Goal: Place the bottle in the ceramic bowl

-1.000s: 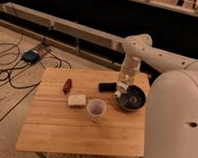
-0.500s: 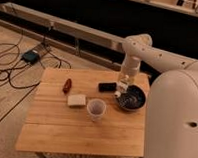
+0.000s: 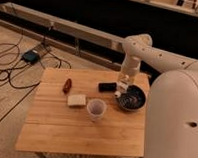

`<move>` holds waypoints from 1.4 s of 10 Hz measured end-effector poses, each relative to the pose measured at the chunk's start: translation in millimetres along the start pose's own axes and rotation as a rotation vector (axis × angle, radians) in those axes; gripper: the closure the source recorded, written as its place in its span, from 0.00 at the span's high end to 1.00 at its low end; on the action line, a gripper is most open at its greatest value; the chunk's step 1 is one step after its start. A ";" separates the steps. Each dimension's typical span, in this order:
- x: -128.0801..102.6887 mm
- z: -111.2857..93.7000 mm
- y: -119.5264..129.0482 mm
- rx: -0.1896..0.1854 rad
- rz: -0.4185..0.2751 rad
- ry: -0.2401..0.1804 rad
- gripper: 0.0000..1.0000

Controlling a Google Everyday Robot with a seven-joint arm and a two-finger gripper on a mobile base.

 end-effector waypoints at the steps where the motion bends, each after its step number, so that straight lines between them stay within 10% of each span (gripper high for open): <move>1: 0.0 0.0 0.0 0.000 0.000 0.000 0.00; 14: 5.6 5.3 8.5 -0.012 -0.009 0.012 0.04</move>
